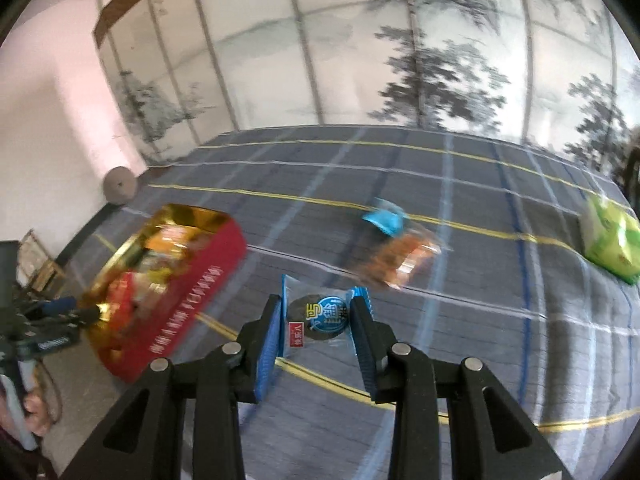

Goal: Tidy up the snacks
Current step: 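Carry the blue-wrapped candy over the gold tray and release it with the right gripper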

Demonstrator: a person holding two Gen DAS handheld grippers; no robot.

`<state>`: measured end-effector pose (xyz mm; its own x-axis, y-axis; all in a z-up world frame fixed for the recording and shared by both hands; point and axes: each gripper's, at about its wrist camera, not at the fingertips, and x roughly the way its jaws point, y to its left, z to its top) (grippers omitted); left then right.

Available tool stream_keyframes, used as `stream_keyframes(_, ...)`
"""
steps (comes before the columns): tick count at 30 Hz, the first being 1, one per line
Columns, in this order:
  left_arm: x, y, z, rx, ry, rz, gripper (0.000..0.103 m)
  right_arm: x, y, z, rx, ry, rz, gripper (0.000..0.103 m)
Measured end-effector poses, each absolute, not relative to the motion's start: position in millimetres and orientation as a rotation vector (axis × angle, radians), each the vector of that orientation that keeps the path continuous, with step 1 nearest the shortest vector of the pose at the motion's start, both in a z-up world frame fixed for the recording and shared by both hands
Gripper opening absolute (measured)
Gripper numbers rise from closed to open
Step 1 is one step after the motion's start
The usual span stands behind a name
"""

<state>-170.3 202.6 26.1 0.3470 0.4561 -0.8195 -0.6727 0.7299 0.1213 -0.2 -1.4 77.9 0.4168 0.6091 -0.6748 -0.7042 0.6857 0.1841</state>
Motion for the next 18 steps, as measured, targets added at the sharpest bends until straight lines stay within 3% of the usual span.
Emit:
stream_keyframes(8,-188,219,26,-0.284,0.973,0.784,0.063,-42,80,98,-0.208,0.754,1.016,0.035)
stream_keyframes(18,-204,232,28,-0.254,0.972,0.826,0.063,-72,175,81,-0.265,0.821,1.169,0.035)
